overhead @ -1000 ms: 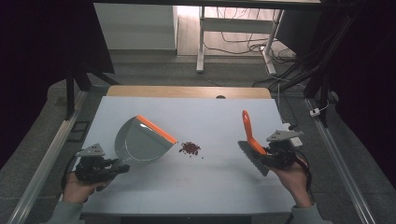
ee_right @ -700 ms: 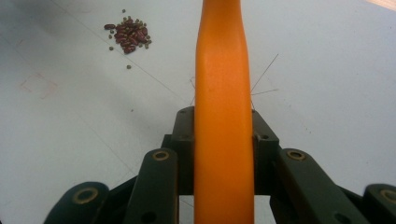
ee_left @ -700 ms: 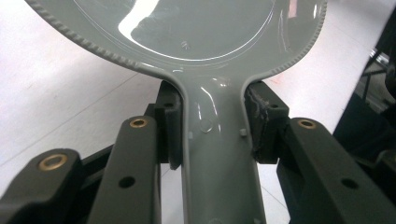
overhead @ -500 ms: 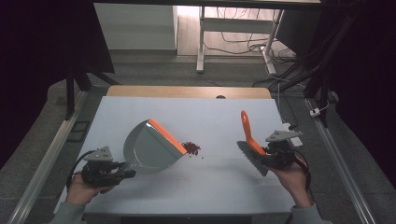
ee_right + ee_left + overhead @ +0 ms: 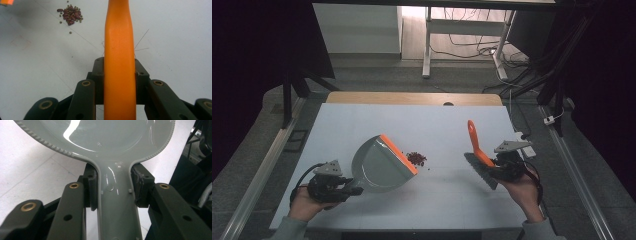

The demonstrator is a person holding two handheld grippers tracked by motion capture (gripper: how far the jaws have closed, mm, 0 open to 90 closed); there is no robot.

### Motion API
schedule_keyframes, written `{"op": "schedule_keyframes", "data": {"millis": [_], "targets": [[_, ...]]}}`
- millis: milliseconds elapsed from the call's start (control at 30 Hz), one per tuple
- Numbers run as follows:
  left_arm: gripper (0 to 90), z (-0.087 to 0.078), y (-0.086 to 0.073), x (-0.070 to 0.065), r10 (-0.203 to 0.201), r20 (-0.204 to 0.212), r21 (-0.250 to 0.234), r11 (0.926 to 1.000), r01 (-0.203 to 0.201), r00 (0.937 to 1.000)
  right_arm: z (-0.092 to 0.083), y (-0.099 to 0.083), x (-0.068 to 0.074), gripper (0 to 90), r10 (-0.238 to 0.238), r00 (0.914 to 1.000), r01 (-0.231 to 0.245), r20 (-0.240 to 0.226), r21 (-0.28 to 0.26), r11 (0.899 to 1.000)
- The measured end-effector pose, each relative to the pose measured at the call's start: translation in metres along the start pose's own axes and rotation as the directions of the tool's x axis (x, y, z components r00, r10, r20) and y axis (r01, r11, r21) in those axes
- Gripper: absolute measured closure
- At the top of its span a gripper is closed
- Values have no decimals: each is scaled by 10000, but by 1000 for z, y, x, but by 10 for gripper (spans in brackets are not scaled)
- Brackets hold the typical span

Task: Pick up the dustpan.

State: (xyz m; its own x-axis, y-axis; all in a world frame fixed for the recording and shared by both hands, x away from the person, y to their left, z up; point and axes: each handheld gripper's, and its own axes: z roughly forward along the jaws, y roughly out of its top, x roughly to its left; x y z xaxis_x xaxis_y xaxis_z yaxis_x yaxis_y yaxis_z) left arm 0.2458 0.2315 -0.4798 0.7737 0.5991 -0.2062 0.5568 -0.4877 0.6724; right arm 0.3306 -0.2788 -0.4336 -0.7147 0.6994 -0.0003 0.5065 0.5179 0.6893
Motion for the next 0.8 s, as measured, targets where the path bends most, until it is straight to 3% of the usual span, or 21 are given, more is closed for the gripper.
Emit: {"op": "schedule_keyframes", "data": {"millis": [267, 800], "targets": [[614, 3, -1, 3, -209, -222, 247, 9995, 215, 9995, 0, 0, -1, 709, 3, 10000, -3, -7, 16, 10000], [615, 20, 0, 7, -403, 213, 1067, 9936, 379, 9990, 6, -1, 0, 709, -18, 10000, 19, -71, 175, 9998]]}}
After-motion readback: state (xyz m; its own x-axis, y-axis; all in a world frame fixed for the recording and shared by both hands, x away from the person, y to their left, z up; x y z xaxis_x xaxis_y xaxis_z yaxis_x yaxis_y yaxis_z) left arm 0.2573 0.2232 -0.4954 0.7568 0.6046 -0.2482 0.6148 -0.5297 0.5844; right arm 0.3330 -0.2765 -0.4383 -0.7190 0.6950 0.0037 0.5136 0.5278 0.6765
